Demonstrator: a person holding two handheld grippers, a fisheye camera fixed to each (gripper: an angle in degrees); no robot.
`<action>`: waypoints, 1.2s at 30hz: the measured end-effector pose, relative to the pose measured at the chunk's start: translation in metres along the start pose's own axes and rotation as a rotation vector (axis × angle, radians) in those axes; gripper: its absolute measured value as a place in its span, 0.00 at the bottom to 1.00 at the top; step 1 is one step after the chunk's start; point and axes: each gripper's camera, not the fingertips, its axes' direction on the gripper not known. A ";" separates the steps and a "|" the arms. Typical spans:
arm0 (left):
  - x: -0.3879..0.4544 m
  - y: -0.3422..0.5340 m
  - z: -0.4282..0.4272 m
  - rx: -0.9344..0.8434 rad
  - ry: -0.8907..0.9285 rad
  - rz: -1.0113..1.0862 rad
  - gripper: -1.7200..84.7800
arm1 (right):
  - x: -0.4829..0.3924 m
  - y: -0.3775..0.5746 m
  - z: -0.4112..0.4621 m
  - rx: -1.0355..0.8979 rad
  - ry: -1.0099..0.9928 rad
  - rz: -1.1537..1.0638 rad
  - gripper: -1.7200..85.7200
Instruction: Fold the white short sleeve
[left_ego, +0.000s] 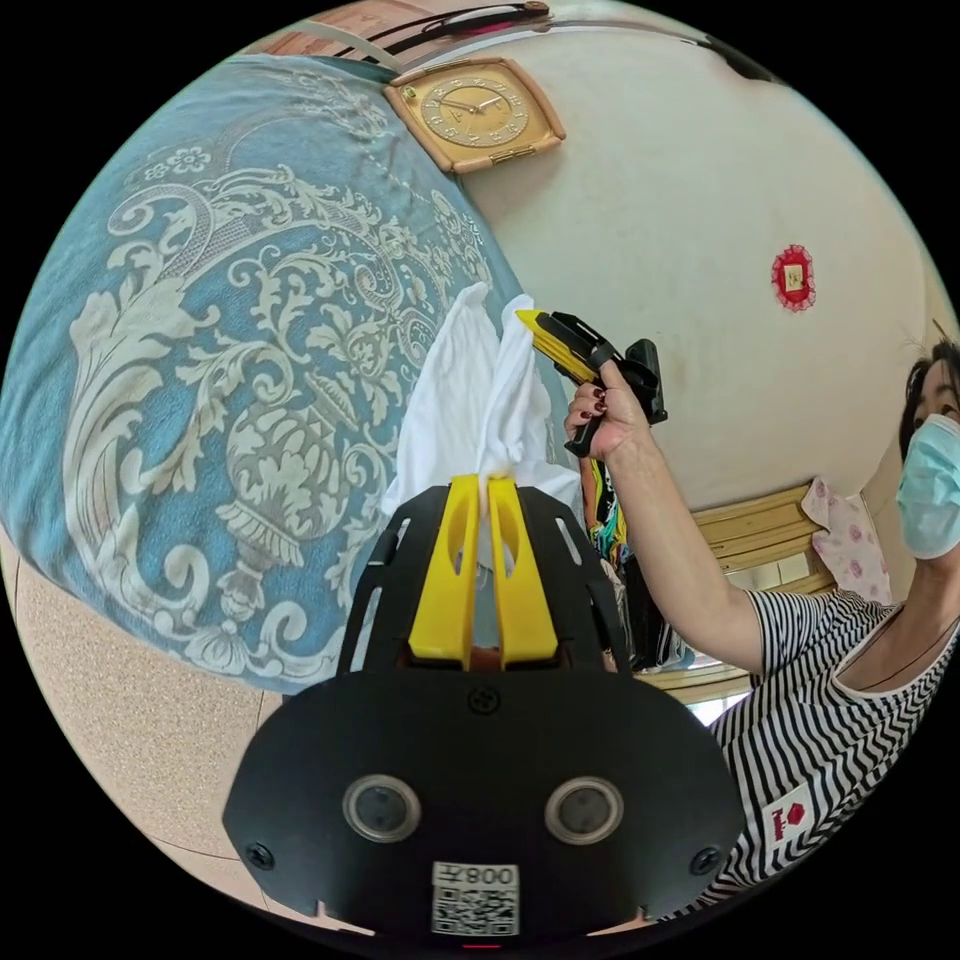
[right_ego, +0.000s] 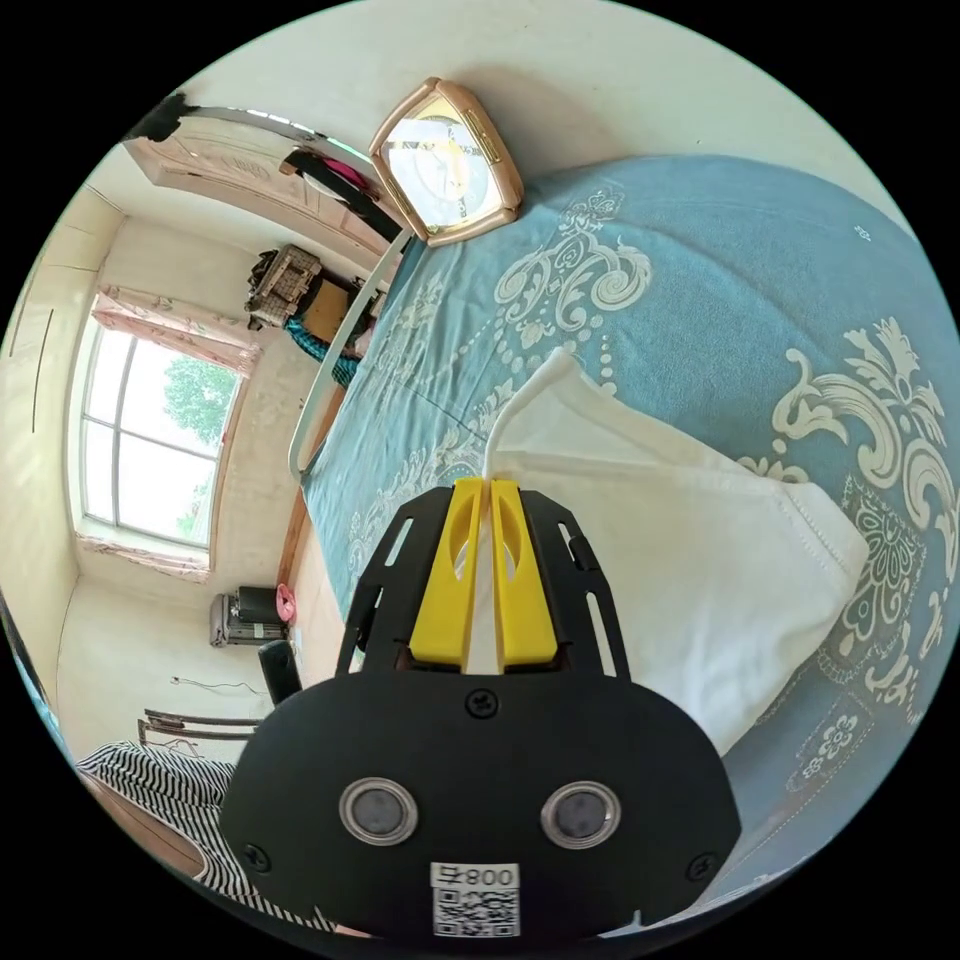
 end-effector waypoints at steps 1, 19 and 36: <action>-0.004 -0.001 -0.003 0.000 0.003 -0.006 0.04 | -0.006 -0.003 0.012 -0.020 0.017 -0.005 0.03; -0.054 -0.027 -0.104 0.011 -0.028 -0.034 0.03 | -0.089 0.000 0.136 -0.108 0.086 -0.018 0.05; -0.003 -0.061 -0.114 -0.076 -0.224 0.272 0.02 | -0.219 0.228 0.145 -0.110 0.434 -0.310 0.11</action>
